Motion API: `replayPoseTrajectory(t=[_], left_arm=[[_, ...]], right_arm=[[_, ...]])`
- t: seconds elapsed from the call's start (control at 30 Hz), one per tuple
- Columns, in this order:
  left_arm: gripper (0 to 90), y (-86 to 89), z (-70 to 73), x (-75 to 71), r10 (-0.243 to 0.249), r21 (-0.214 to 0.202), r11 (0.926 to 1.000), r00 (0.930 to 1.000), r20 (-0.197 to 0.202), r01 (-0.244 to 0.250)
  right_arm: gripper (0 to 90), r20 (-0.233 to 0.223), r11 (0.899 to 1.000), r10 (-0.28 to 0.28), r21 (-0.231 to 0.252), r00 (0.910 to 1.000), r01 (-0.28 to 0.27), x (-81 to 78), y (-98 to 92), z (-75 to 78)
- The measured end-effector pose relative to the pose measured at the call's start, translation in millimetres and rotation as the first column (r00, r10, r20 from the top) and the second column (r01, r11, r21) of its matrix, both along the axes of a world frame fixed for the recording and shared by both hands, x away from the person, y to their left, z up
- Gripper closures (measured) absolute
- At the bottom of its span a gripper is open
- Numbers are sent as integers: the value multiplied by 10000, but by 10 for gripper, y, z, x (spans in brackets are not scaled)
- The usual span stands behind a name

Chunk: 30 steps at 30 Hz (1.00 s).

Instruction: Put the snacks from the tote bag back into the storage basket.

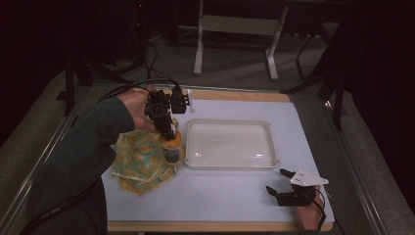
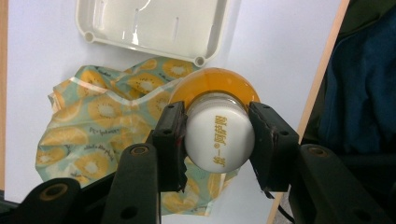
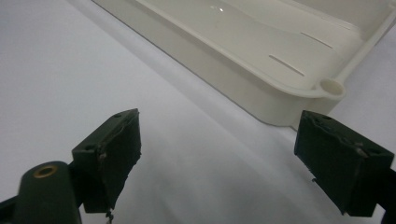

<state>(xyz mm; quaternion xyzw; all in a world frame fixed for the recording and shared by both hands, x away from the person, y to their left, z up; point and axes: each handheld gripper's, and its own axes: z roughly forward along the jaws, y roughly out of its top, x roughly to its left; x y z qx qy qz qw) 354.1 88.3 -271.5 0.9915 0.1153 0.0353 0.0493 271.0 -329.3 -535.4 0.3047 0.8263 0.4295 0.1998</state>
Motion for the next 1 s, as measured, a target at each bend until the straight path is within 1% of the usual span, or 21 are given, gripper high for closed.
replayPoseTrajectory(t=[0.17,0.23,0.53,0.57,0.7,0.8,1.0], left_arm=[[589,-60,-9,-2,-130,39,9999,9998,132,129],[589,-87,-16,5,-202,74,9998,9997,114,201],[589,-154,-51,36,-247,8,9997,9995,189,247],[589,-158,-57,40,-215,-21,9998,9996,167,215],[589,-193,-97,63,-294,101,9995,9995,66,293],[589,-219,-123,86,-310,117,9994,9995,-16,310],[588,-264,-163,132,-286,166,9995,9996,-16,287]], right_arm=[[143,10,10000,-2,15,10000,2,1,-3,0],[143,5,10000,-8,26,10000,8,1,-4,0],[143,5,10000,9,10,10000,-9,2,-2,0],[143,-21,10000,1,9,10000,-1,1,-1,1],[143,-24,10000,-1,10,10000,1,0,1,0],[143,-34,10000,4,-12,10000,-4,-1,4,0],[143,-26,10000,23,3,10000,-23,2,1,0]])
